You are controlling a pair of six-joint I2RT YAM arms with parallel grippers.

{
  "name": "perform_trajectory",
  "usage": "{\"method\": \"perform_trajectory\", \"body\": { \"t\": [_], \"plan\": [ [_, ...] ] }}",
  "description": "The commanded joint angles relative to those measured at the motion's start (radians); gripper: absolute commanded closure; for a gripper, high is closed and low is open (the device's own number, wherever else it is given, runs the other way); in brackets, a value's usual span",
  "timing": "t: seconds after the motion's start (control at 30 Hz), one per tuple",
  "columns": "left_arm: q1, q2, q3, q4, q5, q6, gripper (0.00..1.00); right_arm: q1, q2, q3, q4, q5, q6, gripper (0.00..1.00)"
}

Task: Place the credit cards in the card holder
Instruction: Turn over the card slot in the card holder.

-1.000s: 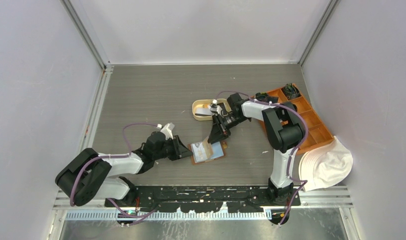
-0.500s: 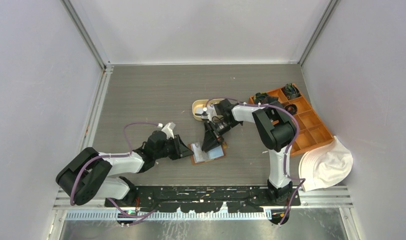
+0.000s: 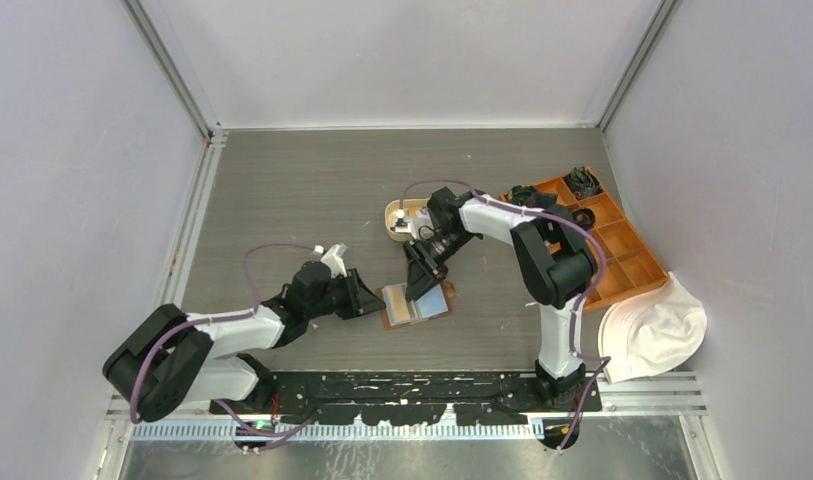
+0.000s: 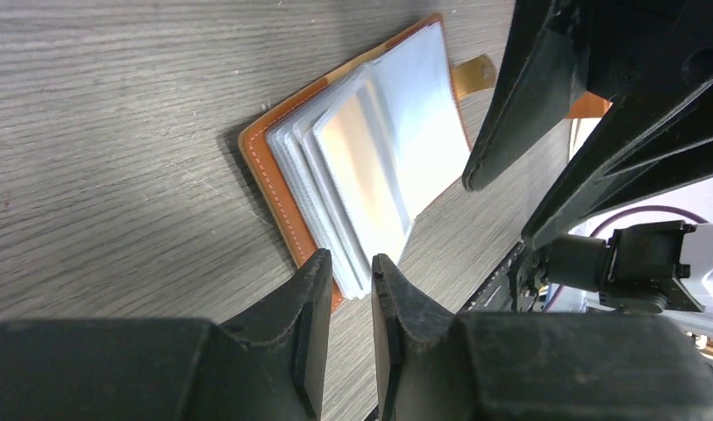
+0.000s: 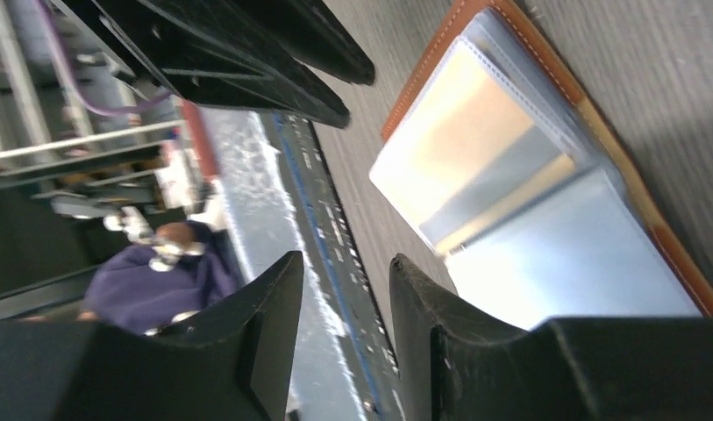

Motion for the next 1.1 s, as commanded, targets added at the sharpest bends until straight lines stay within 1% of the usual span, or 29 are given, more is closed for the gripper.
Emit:
{"method": "perform_trajectory", "body": {
  "t": [0.0, 0.07, 0.13, 0.17, 0.27, 0.3, 0.33, 0.37, 0.4, 0.43, 0.47, 0.5, 0.57, 0.63, 0.67, 0.73, 0.77, 0.9, 1.07],
  "plan": [
    [-0.003, -0.133, 0.033, -0.071, -0.034, 0.062, 0.74, -0.007, -0.225, 0.014, -0.032, 0.229, -0.116, 0.54],
    [-0.003, -0.205, 0.034, -0.113, -0.054, 0.077, 0.71, -0.012, -0.314, -0.007, 0.016, 0.342, -0.121, 0.53],
    [-0.003, -0.296, 0.025, -0.126, -0.067, 0.09, 0.66, -0.022, -0.392, -0.025, 0.063, 0.446, -0.137, 0.5],
    [-0.002, -0.332, 0.018, -0.12, -0.07, 0.095, 0.62, -0.027, -0.428, -0.035, 0.094, 0.497, -0.138, 0.48],
    [-0.001, -0.441, 0.008, -0.108, -0.079, 0.109, 0.42, -0.041, -0.516, -0.052, 0.192, 0.635, -0.131, 0.37],
    [0.001, -0.474, 0.014, -0.115, -0.082, 0.119, 0.36, -0.045, -0.538, -0.052, 0.225, 0.679, -0.117, 0.33],
    [0.003, -0.503, 0.025, -0.132, -0.088, 0.136, 0.28, -0.052, -0.556, -0.045, 0.256, 0.727, -0.103, 0.25],
    [0.003, -0.531, 0.046, -0.165, -0.094, 0.155, 0.23, -0.062, -0.563, -0.039, 0.291, 0.757, -0.074, 0.1],
    [0.005, -0.555, 0.07, -0.202, -0.099, 0.178, 0.18, -0.071, -0.566, -0.033, 0.342, 0.807, -0.019, 0.02],
    [0.007, -0.573, 0.114, -0.244, -0.104, 0.204, 0.15, -0.084, -0.557, -0.021, 0.394, 0.854, 0.045, 0.01],
    [0.007, -0.586, 0.154, -0.294, -0.11, 0.228, 0.13, -0.099, -0.542, 0.0, 0.406, 0.871, 0.099, 0.01],
    [0.01, -0.593, 0.194, -0.341, -0.115, 0.258, 0.11, -0.115, -0.513, 0.044, 0.382, 0.841, 0.122, 0.0],
    [0.013, -0.589, 0.288, -0.443, -0.125, 0.314, 0.1, -0.15, -0.446, 0.166, 0.317, 0.709, 0.145, 0.01],
    [0.016, -0.562, 0.386, -0.547, -0.128, 0.36, 0.1, -0.178, -0.389, 0.239, 0.295, 0.557, 0.177, 0.0],
    [0.017, -0.547, 0.43, -0.588, -0.125, 0.381, 0.1, -0.185, -0.366, 0.263, 0.303, 0.507, 0.195, 0.01],
    [0.017, -0.515, 0.517, -0.667, -0.123, 0.413, 0.1, -0.188, -0.329, 0.297, 0.324, 0.464, 0.232, 0.01],
    [0.017, -0.498, 0.56, -0.692, -0.117, 0.431, 0.11, -0.188, -0.311, 0.312, 0.331, 0.455, 0.246, 0.02],
    [0.017, -0.423, 0.715, -0.805, -0.117, 0.516, 0.11, -0.188, -0.252, 0.355, 0.319, 0.479, 0.254, 0.11],
    [0.019, -0.33, 0.848, -0.941, -0.181, 0.667, 0.12, -0.189, -0.241, 0.338, 0.305, 0.563, 0.209, 0.12]
  ]
}}
